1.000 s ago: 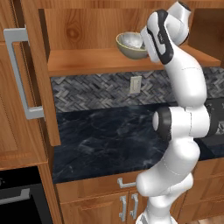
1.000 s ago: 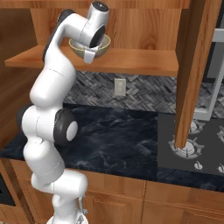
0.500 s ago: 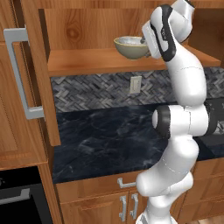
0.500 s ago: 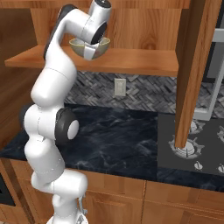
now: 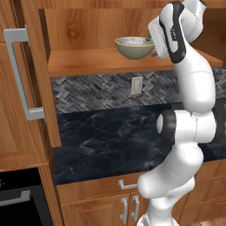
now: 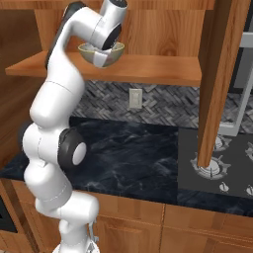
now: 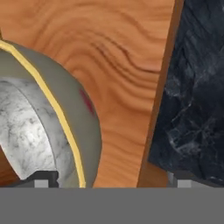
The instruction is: Pick up the bowls on the counter and stack them on top of one another in the open cabinet. Place the smaller bowl on top of the larger bowl.
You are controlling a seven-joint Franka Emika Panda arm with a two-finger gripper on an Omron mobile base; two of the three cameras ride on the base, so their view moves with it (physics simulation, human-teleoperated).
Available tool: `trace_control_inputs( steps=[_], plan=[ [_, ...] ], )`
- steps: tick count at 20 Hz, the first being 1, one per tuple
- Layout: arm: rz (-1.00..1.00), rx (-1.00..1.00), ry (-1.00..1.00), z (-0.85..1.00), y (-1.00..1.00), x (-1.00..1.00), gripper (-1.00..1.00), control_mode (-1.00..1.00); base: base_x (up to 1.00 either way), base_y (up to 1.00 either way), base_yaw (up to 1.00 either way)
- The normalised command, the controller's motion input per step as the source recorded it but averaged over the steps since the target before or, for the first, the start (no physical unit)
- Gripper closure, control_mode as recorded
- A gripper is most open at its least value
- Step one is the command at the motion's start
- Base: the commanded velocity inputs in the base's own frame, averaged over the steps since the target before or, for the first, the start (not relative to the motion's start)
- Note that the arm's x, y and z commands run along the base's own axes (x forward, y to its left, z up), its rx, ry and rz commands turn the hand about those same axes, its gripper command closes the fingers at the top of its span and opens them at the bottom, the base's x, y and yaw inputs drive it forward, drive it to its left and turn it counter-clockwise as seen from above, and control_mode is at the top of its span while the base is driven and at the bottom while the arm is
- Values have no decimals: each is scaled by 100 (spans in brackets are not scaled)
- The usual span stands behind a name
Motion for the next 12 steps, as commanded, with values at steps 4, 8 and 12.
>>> trace_control_inputs(
  steps=[4, 8, 12],
  plan=[
    [0, 3, -2, 0, 0, -69, -100, -100, 0, 0, 0],
    [0, 4, -1, 0, 0, -77, -100, -100, 0, 0, 0],
    [0, 3, 0, 0, 1, -77, -100, -100, 0, 0, 0]
  ],
)
